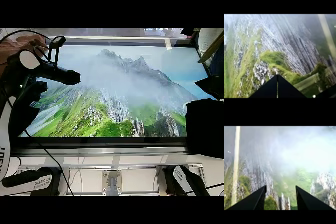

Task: Fold the clothes and pants, and hang the long-sleeved shirts on hangers.

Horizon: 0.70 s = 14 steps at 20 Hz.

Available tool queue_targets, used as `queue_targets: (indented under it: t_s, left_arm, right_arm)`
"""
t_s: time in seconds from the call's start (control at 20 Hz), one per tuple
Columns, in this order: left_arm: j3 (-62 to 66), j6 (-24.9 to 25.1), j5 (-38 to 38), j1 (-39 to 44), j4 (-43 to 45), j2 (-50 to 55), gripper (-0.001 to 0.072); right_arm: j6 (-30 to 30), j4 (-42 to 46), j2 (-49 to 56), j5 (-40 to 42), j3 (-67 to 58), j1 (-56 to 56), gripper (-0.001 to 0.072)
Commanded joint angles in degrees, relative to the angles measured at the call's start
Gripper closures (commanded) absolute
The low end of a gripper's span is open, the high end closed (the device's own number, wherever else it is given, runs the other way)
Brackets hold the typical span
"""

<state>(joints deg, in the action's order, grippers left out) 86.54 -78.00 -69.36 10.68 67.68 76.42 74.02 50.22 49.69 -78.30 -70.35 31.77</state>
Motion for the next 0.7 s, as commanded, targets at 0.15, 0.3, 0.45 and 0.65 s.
queue_targets:
  t_s: [0.15, 0.3, 0.45, 0.65]
  left_arm:
    - [0.0, 0.0, 0.0, -0.1, 0.0, 0.0, 0.0692]
    - [0.0, 0.0, 0.0, -0.1, 0.0, 0.0, 0.0692]
    - [0.0, 0.0, 0.0, -0.1, 0.0, 0.0, 0.0692]
    - [0.0, 0.1, 0.6, 0.0, -0.3, 0.2, 0.0687]
  right_arm:
    - [0.0, 0.1, 0.0, -0.8, 0.0, -0.1, 0.0309]
    - [0.0, 0.2, 0.0, -1.8, 0.0, -0.1, 0.0309]
    - [0.1, 0.2, 0.0, -2.1, 0.0, -0.1, 0.0309]
    - [0.1, 0.2, 0.0, -3.4, 0.0, -0.1, 0.0309]
